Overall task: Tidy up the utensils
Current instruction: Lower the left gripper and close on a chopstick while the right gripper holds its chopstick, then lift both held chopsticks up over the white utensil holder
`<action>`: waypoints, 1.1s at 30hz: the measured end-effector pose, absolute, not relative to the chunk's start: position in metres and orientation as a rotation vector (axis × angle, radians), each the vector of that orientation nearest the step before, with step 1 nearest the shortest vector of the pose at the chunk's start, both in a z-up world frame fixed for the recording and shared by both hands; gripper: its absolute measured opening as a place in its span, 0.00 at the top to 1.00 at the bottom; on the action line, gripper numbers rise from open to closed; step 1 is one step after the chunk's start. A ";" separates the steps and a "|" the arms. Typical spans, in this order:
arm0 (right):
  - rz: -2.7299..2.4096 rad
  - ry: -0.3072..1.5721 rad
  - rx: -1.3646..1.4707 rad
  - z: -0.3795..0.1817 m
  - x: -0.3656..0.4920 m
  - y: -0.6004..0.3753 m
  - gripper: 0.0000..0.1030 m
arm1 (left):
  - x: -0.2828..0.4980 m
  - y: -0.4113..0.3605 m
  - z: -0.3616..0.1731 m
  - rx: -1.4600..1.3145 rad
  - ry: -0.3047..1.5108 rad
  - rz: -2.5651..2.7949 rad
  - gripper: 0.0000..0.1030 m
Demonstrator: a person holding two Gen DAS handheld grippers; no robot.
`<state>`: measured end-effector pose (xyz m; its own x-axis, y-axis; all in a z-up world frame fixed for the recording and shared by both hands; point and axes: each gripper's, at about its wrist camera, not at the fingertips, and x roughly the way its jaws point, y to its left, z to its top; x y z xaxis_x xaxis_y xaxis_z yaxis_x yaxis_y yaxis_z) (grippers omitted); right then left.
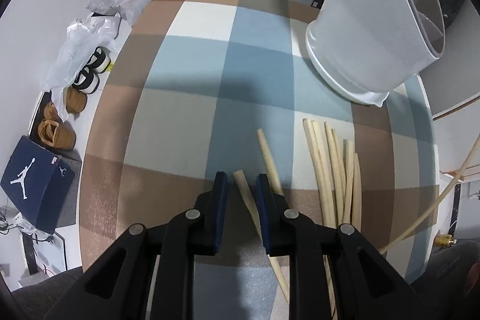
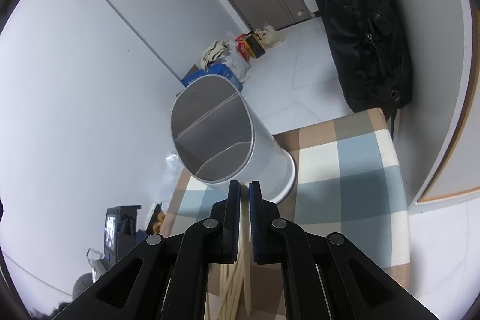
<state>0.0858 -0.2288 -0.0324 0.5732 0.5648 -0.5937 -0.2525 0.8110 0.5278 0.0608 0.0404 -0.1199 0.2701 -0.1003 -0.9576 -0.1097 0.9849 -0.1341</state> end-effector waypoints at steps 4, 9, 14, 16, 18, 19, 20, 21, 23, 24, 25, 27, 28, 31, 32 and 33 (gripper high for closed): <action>0.496 0.831 0.412 -0.032 0.086 -0.229 0.95 | 0.061 0.028 -0.120 -0.104 1.294 0.025 0.85; 0.495 0.829 0.408 -0.032 0.086 -0.229 0.95 | 0.064 0.022 -0.119 -0.103 1.301 0.085 0.87; 0.481 0.824 0.391 -0.032 0.085 -0.228 0.95 | 0.065 0.024 -0.118 -0.125 1.285 0.059 0.98; 0.473 0.820 0.385 -0.032 0.085 -0.228 0.95 | 0.065 0.030 -0.117 -0.167 1.269 0.051 0.98; 0.468 0.817 0.379 -0.031 0.084 -0.228 0.95 | 0.065 0.035 -0.107 -0.194 1.220 0.056 0.98; 0.465 0.810 0.372 -0.030 0.083 -0.228 0.95 | 0.064 0.038 -0.098 -0.211 1.184 0.052 0.98; 0.465 0.804 0.367 -0.028 0.081 -0.227 0.95 | 0.062 0.041 -0.088 -0.228 1.149 0.037 0.98; 0.467 0.800 0.364 -0.027 0.080 -0.226 0.95 | 0.061 0.039 -0.080 -0.231 1.121 0.033 0.98; 0.471 0.779 0.349 -0.021 0.076 -0.223 0.95 | 0.057 0.039 -0.060 -0.228 1.053 0.012 0.98; 0.472 0.773 0.344 -0.019 0.074 -0.222 0.95 | 0.056 0.039 -0.051 -0.227 1.022 0.000 0.98; 0.477 0.764 0.341 -0.016 0.073 -0.220 0.95 | 0.053 0.038 -0.041 -0.225 0.992 -0.009 0.98; 0.484 0.747 0.338 -0.011 0.070 -0.217 0.95 | 0.050 0.035 -0.027 -0.230 0.944 -0.033 0.98; 0.488 0.736 0.333 -0.007 0.068 -0.215 0.95 | 0.049 0.034 -0.019 -0.234 0.916 -0.043 0.98; 0.496 0.701 0.322 0.004 0.064 -0.211 0.95 | 0.049 0.031 -0.002 -0.239 0.858 -0.079 0.98; 0.501 0.690 0.317 0.009 0.063 -0.210 0.95 | 0.049 0.030 0.004 -0.234 0.841 -0.092 0.98; 0.503 0.684 0.313 0.012 0.063 -0.209 0.95 | 0.049 0.031 0.005 -0.229 0.832 -0.106 0.98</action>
